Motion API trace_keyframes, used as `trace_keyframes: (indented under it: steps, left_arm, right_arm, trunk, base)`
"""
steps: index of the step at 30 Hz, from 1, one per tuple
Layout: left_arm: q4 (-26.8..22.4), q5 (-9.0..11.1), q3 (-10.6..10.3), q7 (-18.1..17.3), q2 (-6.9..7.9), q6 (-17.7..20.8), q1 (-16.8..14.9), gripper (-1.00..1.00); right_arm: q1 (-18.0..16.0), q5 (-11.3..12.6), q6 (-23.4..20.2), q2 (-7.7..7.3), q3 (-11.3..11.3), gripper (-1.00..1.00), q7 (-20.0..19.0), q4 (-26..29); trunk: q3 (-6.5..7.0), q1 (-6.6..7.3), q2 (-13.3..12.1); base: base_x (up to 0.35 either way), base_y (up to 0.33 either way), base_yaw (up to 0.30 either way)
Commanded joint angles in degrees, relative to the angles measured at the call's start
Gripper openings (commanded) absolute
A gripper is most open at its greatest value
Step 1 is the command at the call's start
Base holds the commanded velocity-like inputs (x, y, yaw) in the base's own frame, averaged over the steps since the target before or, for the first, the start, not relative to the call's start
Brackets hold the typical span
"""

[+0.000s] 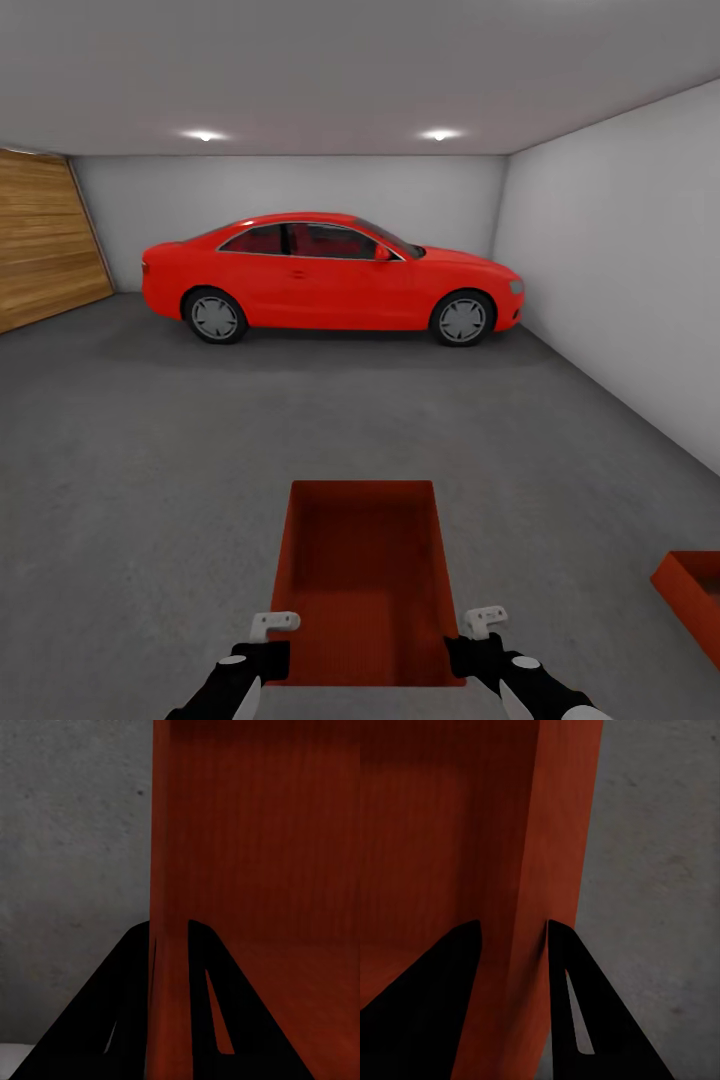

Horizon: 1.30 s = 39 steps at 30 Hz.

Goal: Move the two storage containers from the living room to the garage. In the garage, place one container on the floor and stack the other container on top of it (either order is fine).

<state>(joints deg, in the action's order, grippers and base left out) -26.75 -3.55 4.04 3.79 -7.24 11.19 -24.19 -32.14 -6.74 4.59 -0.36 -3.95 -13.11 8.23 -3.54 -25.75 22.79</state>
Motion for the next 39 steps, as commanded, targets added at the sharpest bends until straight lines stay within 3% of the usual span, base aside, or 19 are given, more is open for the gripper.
trace_keyframes:
  steps: [1, 39]
  left_arm:
    - [-0.58, 0.56, 2.12, -0.18, 2.76, 0.33, -0.07, -1.00]
    - [-0.58, 0.56, 2.09, -0.18, 2.71, 0.32, -0.07, -1.00]
  right_arm:
    - [-0.03, -0.55, 0.30, -0.96, -0.18, -1.00, -2.89, -0.15]
    - [-0.03, -0.64, 0.28, -0.98, -0.18, -1.00, -2.89, -0.15]
  trunk:
    - [-0.13, -0.03, 0.13]
    - [-0.13, -0.03, 0.13]
  base:
    - [0.000, 0.175, 0.000]
    - [0.025, 0.011, 0.000]
